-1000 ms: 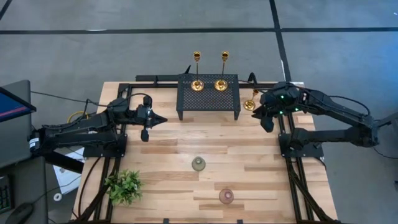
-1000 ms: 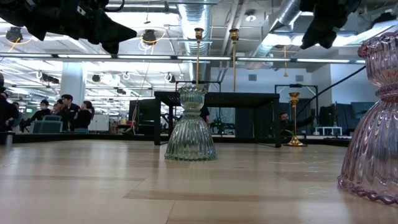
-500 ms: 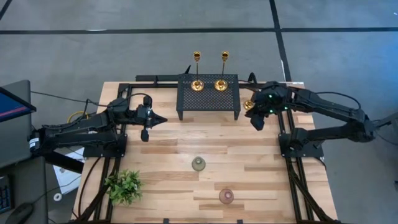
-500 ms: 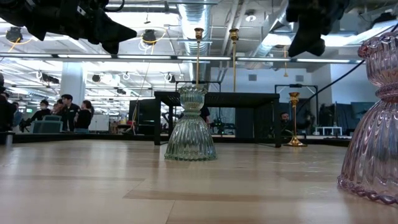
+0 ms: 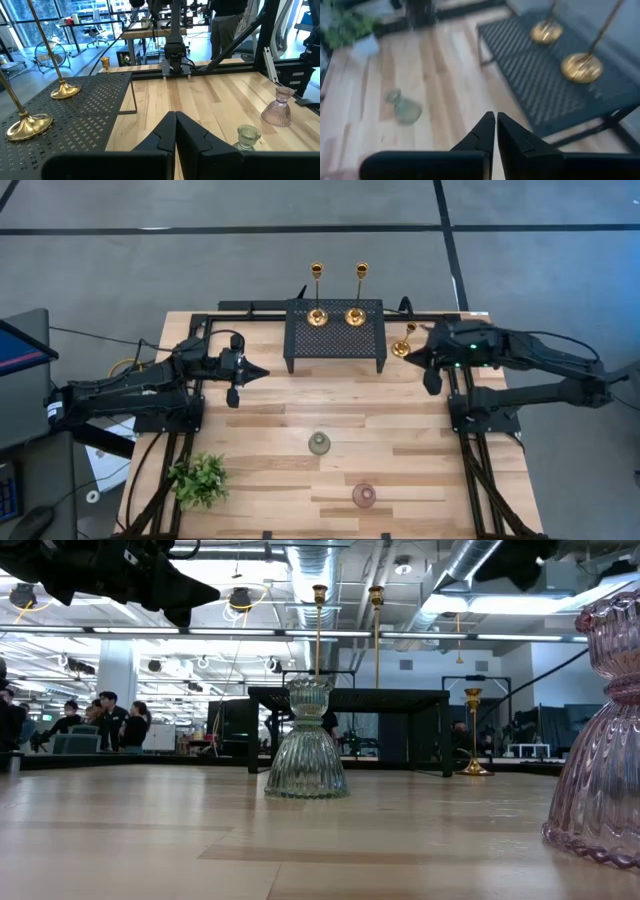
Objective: Pick & Place candle stick holders
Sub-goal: Put the gold candle holder on the shelf
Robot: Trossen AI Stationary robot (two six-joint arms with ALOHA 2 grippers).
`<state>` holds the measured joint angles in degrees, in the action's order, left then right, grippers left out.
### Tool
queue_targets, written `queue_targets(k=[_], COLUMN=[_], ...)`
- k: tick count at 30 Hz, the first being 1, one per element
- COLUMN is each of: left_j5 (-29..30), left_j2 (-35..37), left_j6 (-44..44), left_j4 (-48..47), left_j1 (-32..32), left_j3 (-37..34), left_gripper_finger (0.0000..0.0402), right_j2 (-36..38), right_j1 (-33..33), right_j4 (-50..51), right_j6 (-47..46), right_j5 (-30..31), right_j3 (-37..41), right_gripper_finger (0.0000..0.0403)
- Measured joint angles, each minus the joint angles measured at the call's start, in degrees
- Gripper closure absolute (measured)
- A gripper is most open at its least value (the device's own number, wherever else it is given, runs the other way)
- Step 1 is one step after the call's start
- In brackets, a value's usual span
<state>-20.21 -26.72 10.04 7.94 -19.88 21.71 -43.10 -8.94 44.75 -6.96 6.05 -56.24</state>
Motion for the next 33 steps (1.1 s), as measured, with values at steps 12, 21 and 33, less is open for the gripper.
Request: queue_targets(k=[12,21,33], left_j5=[0.00,0.00,0.00], left_j2=[-2.31,-2.64,-2.66], left_j6=[0.00,0.00,0.01], left_j4=[0.00,0.09,0.13], left_j1=[0.00,0.00,-0.02], left_j3=[0.00,0.00,0.00], left_gripper_finger=[0.0394,0.0394,0.0394], right_j2=[17.60,25.95,27.00], right_j1=[2.02,2.22,2.20], right_j4=[-19.76,-28.11,-28.59], right_j6=[-0.55,-6.32,-13.56], right_j5=[4.50,10.75,15.02], right_j3=[21.48,36.02,42.81], right_gripper_finger=[0.0402,0.0402,0.0402])
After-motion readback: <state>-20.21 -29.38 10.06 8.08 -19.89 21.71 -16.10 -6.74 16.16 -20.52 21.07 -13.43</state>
